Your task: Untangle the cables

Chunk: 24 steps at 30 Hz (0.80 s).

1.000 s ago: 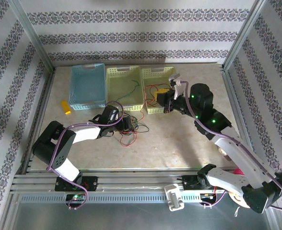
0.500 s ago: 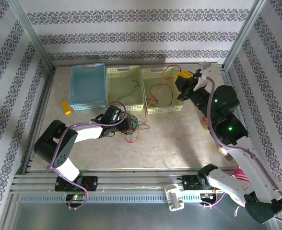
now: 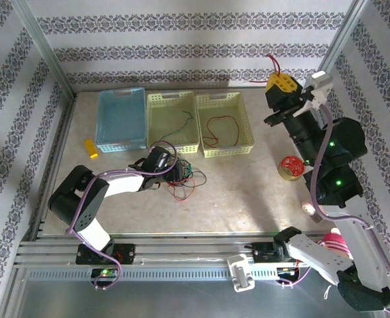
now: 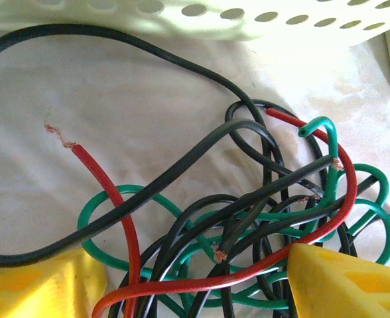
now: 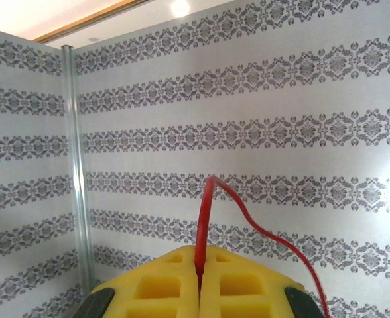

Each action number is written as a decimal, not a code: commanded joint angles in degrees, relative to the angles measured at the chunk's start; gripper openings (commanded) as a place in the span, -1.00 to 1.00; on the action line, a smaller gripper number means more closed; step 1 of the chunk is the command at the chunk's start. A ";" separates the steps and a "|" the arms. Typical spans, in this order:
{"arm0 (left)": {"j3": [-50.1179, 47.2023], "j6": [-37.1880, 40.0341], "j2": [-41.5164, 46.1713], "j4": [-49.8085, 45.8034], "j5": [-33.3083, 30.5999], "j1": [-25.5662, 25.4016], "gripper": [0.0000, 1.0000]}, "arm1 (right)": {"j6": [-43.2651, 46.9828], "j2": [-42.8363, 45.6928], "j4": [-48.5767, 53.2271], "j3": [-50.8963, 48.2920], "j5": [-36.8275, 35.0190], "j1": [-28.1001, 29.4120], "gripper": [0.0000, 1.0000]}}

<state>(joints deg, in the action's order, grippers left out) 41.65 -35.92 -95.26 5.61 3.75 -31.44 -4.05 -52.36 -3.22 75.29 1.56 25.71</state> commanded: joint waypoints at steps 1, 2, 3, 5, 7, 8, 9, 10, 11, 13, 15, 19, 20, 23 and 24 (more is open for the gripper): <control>-2.44 1.19 -6.85 3.35 4.94 -1.14 0.51 | 1.15 -3.85 1.60 0.71 -3.13 -1.13 -0.93; -2.53 1.28 -6.34 3.50 5.05 -1.24 0.52 | 1.22 -4.73 1.72 0.45 -3.71 -1.40 -0.93; -2.70 1.46 -5.66 3.76 5.17 -1.36 0.54 | 1.75 -6.13 1.73 0.10 -4.48 -1.75 -0.93; -2.89 1.47 -4.58 4.06 5.22 -1.44 0.58 | 2.40 -8.78 1.90 -0.09 -5.80 -2.62 -0.93; -3.01 1.38 -3.67 4.19 5.13 -1.52 0.62 | 3.51 -11.85 1.44 -0.28 -6.70 -3.65 -0.94; -3.00 1.31 -3.28 4.36 5.13 -1.52 0.63 | 3.96 -13.11 1.18 -0.24 -7.00 -4.02 -0.93; -3.06 1.30 -2.94 4.50 5.21 -1.52 0.65 | 4.26 -14.67 0.92 -0.08 -7.15 -4.54 -0.94; -3.19 1.29 -2.59 4.59 5.22 -1.52 0.67 | 4.39 -16.10 0.77 0.18 -7.27 -4.91 -0.94; -3.20 1.29 -2.28 4.68 5.17 -1.52 0.68 | 4.56 -17.25 0.63 0.49 -7.42 -5.10 -0.94; -3.48 1.16 -1.65 4.59 4.76 -1.52 0.73 | 4.67 -19.87 0.41 1.05 -7.25 -5.54 -0.94; -4.05 0.95 -1.04 5.04 4.53 -1.54 0.76 | 4.46 -22.17 0.41 1.35 -6.45 -5.74 -0.93; -5.13 0.66 -0.10 5.60 3.93 -1.61 0.81 | 1.53 -27.70 1.53 1.09 -2.96 -6.53 -0.93; -5.28 0.59 -0.01 5.64 3.82 -1.59 0.81 | 0.70 -29.23 2.36 1.09 -2.15 -6.67 -0.92; -5.18 0.59 0.08 5.56 3.63 -1.61 0.83 | -2.66 -35.58 5.62 0.64 1.37 -7.07 -0.90; -5.18 0.46 0.16 5.56 3.63 -1.58 0.84 | -3.92 -37.57 6.97 0.74 2.04 -7.08 -0.89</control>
<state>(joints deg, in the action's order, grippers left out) 38.33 -35.11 -92.29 10.98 4.67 -32.29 -3.81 -85.38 -0.71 75.61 -0.40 19.22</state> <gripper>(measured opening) 0.918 0.054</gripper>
